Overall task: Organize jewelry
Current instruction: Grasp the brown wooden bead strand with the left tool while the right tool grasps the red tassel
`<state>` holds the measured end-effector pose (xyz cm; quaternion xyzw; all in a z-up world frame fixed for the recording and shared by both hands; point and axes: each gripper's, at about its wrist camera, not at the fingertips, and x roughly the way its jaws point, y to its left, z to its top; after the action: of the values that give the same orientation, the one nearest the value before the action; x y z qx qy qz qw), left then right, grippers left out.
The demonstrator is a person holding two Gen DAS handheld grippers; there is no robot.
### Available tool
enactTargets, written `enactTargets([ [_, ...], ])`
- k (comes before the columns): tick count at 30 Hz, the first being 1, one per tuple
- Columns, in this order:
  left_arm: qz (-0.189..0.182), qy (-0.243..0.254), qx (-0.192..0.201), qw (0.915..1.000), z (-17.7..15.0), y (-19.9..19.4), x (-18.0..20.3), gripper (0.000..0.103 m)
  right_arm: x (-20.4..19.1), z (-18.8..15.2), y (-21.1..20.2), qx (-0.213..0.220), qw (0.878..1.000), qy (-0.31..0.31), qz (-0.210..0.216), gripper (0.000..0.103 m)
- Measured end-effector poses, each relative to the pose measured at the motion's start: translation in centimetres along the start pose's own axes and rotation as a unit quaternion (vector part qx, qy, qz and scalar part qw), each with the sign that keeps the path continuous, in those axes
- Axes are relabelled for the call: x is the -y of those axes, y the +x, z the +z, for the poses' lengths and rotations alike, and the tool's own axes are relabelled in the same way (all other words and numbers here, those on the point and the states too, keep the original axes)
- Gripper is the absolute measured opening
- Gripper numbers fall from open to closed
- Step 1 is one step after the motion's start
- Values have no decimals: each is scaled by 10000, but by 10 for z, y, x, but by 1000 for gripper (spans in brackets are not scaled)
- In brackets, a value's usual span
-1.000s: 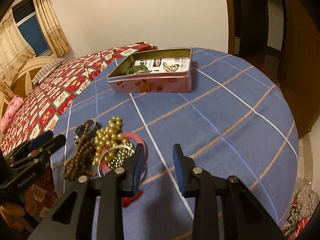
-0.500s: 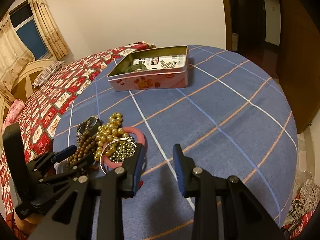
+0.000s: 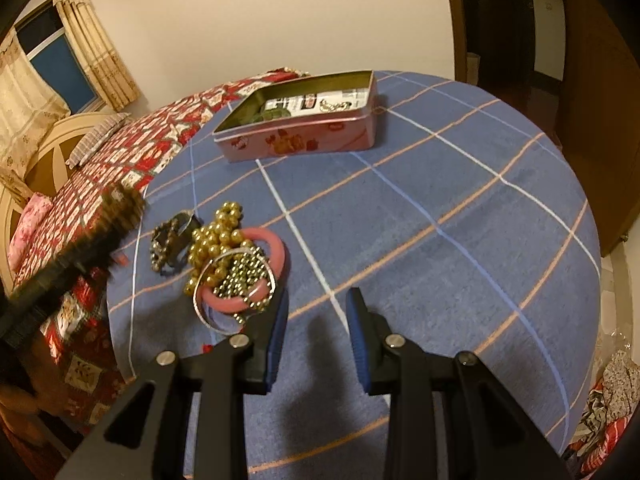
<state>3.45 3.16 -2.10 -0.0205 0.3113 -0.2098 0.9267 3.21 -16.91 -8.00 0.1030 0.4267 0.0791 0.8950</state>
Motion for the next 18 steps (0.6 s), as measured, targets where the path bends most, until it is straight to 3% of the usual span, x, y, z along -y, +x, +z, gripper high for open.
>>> enactTargets([
  [3, -27, 0, 180, 9998, 6, -11, 0, 22, -6, -4, 0, -47, 9999, -81, 135, 34],
  [8, -4, -26, 147, 9999, 5, -8, -2, 22, -23, -11, 6, -258, 9985, -264, 411, 35],
  [15, 52, -78, 126, 9999, 4, -10, -5, 22, -48, -24, 26, -611, 9949, -741, 304, 35],
  [17, 94, -109, 124, 9998, 3, -10, -7, 22, -51, -25, 26, -577, 9944, -854, 226, 29],
  [18, 102, -134, 123, 9998, 3, -10, -9, 22, -50, -25, 25, -560, 9944, -872, 193, 14],
])
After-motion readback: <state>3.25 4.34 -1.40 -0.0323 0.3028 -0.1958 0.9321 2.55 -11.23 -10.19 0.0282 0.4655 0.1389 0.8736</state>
